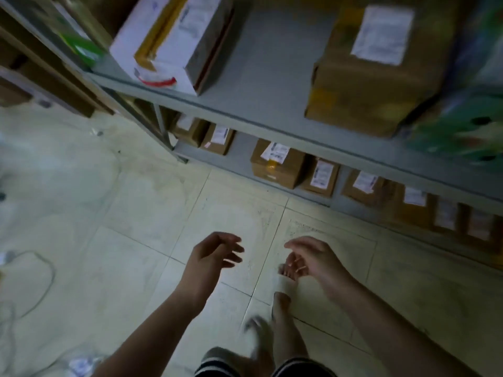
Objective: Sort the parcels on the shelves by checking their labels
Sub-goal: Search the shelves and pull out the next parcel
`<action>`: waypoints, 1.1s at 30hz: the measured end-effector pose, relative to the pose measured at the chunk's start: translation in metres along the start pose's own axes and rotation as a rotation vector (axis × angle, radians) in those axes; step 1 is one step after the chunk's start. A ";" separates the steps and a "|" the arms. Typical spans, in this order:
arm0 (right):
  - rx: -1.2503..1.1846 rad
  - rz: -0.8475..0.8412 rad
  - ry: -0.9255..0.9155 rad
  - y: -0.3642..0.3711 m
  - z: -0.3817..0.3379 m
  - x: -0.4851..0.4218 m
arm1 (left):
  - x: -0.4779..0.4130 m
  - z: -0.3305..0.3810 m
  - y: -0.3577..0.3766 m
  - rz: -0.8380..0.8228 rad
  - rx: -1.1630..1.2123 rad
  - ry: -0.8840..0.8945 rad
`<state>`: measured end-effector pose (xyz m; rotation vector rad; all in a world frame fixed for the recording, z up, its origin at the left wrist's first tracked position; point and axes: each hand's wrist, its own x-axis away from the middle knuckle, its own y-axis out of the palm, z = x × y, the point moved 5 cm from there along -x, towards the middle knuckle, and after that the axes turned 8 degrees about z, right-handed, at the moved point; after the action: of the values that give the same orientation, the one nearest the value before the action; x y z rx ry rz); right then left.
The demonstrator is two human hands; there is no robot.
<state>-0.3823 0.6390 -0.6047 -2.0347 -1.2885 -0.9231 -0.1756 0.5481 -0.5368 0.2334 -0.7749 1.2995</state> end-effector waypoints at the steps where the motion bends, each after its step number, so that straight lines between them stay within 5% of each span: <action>1: 0.035 0.008 -0.001 -0.001 -0.001 -0.029 | -0.029 -0.009 0.008 -0.005 -0.027 -0.021; 10: 0.168 0.235 0.086 -0.041 0.056 -0.254 | -0.296 -0.105 0.058 -0.135 -0.423 -0.072; 14: 0.092 0.321 0.062 -0.038 0.036 -0.342 | -0.395 -0.087 0.081 -0.131 -0.567 0.055; 17: 0.081 0.354 0.065 -0.022 0.004 -0.399 | -0.443 -0.057 0.114 -0.181 -0.457 0.087; 26: -0.130 0.377 0.105 0.013 0.004 -0.427 | -0.471 -0.074 0.144 -0.250 -0.233 0.037; 33: -0.027 0.321 0.146 0.055 0.074 -0.356 | -0.433 -0.135 0.086 -0.193 -0.531 -0.066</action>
<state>-0.4214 0.4821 -0.9353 -2.0733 -0.8444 -0.9201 -0.2302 0.3143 -0.9307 -0.0758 -1.0959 0.8706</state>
